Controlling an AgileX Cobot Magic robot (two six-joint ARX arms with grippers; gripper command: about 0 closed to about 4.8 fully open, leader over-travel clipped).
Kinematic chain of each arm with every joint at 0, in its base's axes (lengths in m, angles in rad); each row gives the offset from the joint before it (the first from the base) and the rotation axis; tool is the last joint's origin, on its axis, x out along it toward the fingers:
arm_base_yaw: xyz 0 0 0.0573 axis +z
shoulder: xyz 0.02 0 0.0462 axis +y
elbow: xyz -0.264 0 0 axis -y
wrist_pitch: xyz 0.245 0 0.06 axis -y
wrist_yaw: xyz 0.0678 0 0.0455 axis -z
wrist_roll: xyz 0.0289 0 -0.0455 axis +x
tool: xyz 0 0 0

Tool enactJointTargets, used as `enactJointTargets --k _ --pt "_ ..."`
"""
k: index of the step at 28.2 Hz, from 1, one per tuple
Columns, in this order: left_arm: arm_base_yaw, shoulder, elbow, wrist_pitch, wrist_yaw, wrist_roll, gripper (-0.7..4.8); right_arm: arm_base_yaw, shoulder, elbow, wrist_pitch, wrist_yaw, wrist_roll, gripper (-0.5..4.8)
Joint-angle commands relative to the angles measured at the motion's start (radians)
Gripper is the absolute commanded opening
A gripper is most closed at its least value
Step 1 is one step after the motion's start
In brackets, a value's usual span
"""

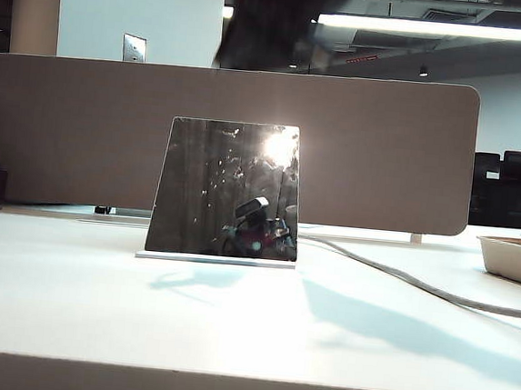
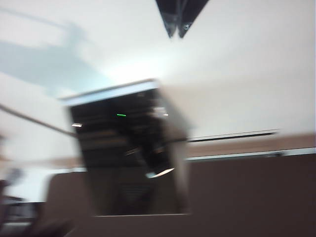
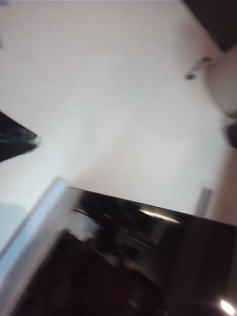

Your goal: Push the base of the mirror on the table to move it forward for a short distance.

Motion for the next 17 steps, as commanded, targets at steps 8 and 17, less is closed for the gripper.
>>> enactJointTargets --k 8,17 --pt "0.209 0.001 0.001 0.011 -0.130 0.004 -0.01 0.142 -0.385 0.006 0.011 0.306 -0.140 -0.05" --pt "0.161 0.001 0.001 0.011 -0.130 0.004 -0.01 0.230 -0.587 -0.002 -0.114 0.596 -0.259 -0.05"
